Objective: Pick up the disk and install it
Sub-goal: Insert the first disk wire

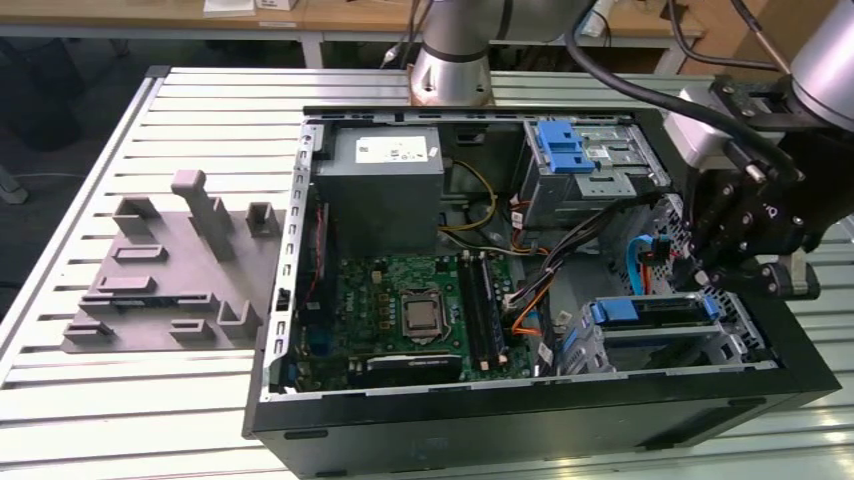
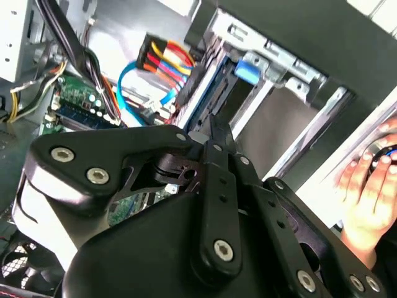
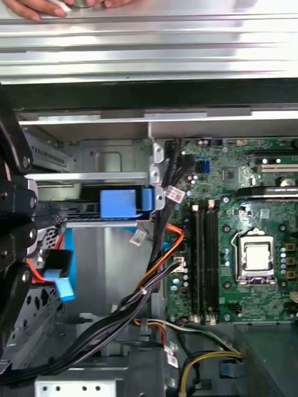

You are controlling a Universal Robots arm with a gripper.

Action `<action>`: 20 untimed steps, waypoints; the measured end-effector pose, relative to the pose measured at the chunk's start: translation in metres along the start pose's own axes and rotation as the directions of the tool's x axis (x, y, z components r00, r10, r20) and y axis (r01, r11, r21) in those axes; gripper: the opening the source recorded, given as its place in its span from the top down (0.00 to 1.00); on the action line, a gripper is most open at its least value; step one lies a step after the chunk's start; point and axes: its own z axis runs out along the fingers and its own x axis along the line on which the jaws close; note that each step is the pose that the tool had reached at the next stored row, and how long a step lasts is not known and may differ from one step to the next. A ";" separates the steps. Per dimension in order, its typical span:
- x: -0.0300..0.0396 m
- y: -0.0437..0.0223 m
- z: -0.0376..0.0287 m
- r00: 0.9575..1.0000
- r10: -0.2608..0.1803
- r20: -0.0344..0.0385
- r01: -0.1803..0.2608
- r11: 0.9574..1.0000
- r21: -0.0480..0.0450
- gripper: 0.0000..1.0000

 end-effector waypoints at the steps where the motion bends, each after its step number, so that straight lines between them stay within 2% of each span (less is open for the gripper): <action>1: -0.0010 -0.0011 0.0000 1.000 0.000 0.000 0.000 1.000 0.000 0.89; 6: -0.0054 -0.0023 -0.0032 1.000 0.000 0.000 0.000 1.000 0.000 0.89; 9: -0.0087 -0.0025 -0.0066 1.000 0.000 0.000 0.000 1.000 0.004 0.89; 12: -0.0117 -0.0024 -0.0080 1.000 0.001 0.001 -0.001 1.000 0.016 0.89; 17: -0.0151 -0.0023 -0.0080 1.000 0.003 0.001 -0.003 0.999 0.043 0.89; 20: -0.0183 -0.0018 -0.0079 1.000 0.003 0.001 -0.003 0.999 0.050 0.89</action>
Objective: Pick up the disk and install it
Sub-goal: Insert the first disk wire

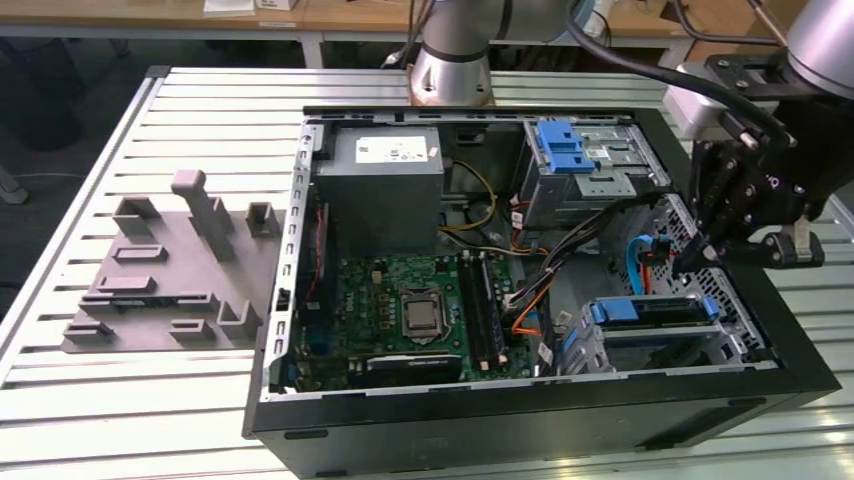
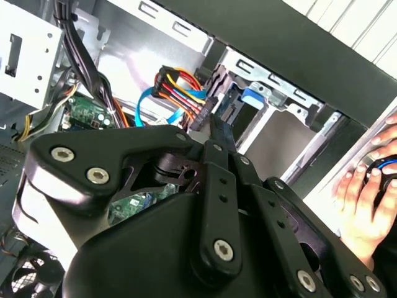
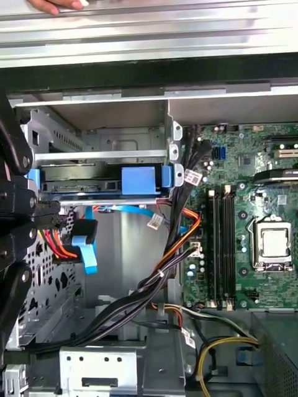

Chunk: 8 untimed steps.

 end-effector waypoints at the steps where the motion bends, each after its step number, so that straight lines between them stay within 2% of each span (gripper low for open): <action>1: -0.0019 0.0002 -0.0001 1.000 0.000 -0.001 0.000 1.000 0.001 0.89; 3: -0.0047 0.0007 0.0000 1.000 0.000 -0.003 0.000 1.000 0.002 0.89; 8: -0.0047 0.0008 0.0002 1.000 0.000 -0.006 0.000 1.000 0.003 0.89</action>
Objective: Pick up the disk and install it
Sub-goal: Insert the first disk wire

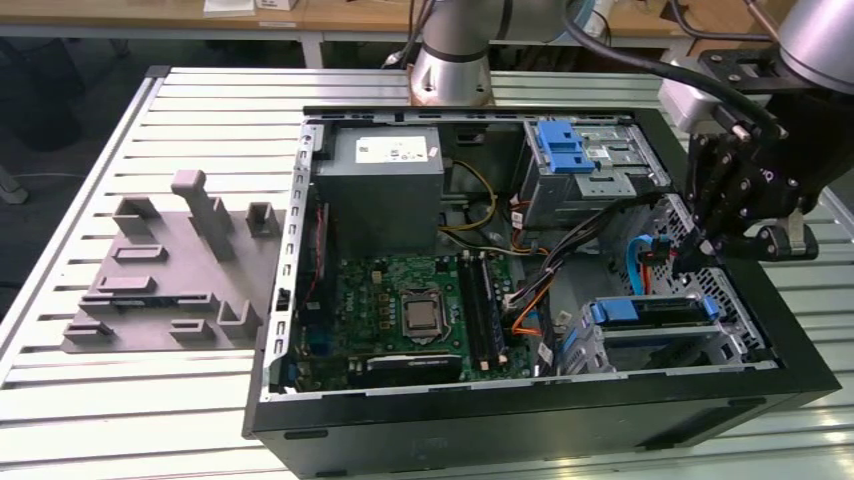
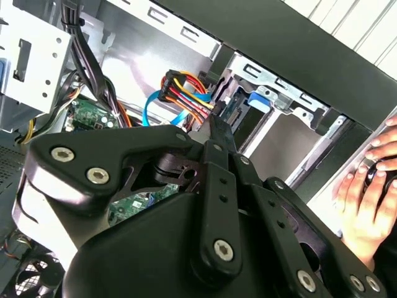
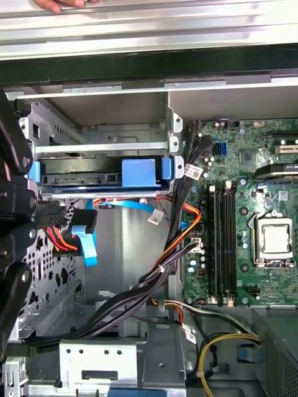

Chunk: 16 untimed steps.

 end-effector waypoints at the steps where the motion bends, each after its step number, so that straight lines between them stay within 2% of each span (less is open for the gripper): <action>1: 0.0000 0.0000 0.0001 1.000 0.000 -0.002 0.000 1.000 0.000 0.89; 3: 0.0000 0.0000 0.0005 1.000 0.000 -0.003 0.000 1.000 0.001 0.89; 4: 0.0000 0.0000 0.0007 1.000 0.000 -0.004 0.000 1.000 0.001 0.82; 8: -0.0003 0.0001 0.0017 1.000 0.000 -0.004 0.000 1.000 0.001 0.81; 9: -0.0004 0.0001 0.0020 1.000 0.000 -0.004 0.000 1.000 0.001 0.75; 16: -0.0016 0.0003 0.0049 1.000 -0.001 -0.013 0.001 1.000 0.002 0.75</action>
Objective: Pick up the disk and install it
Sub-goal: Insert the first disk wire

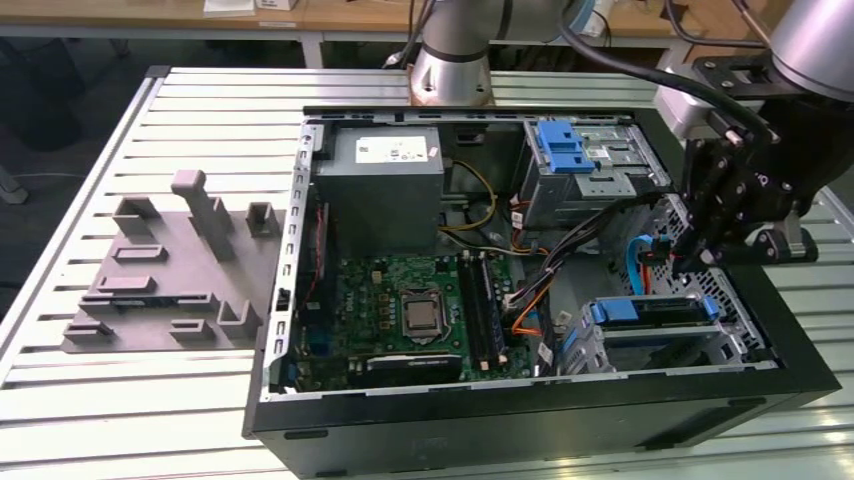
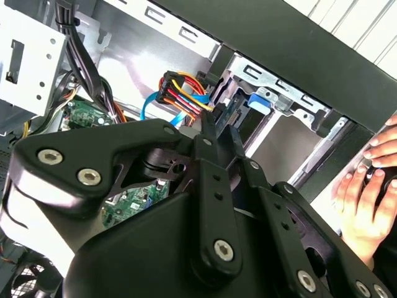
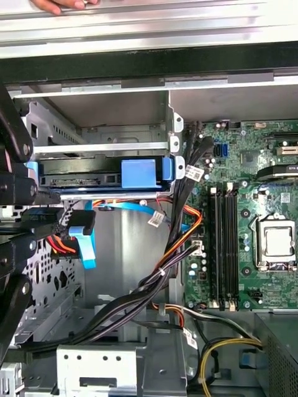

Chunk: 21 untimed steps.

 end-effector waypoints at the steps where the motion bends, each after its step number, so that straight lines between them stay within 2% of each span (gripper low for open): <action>1: 0.0000 0.0000 0.0003 1.000 0.000 -0.002 0.000 1.000 0.000 0.75; 6: 0.0000 0.0001 0.0027 1.000 0.000 -0.006 0.000 1.000 0.001 0.75; 14: -0.0003 0.0002 0.0044 1.000 0.000 -0.007 0.000 1.000 0.001 0.75; 21: -0.0004 0.0019 0.0027 1.000 0.000 -0.007 0.000 1.000 0.004 0.75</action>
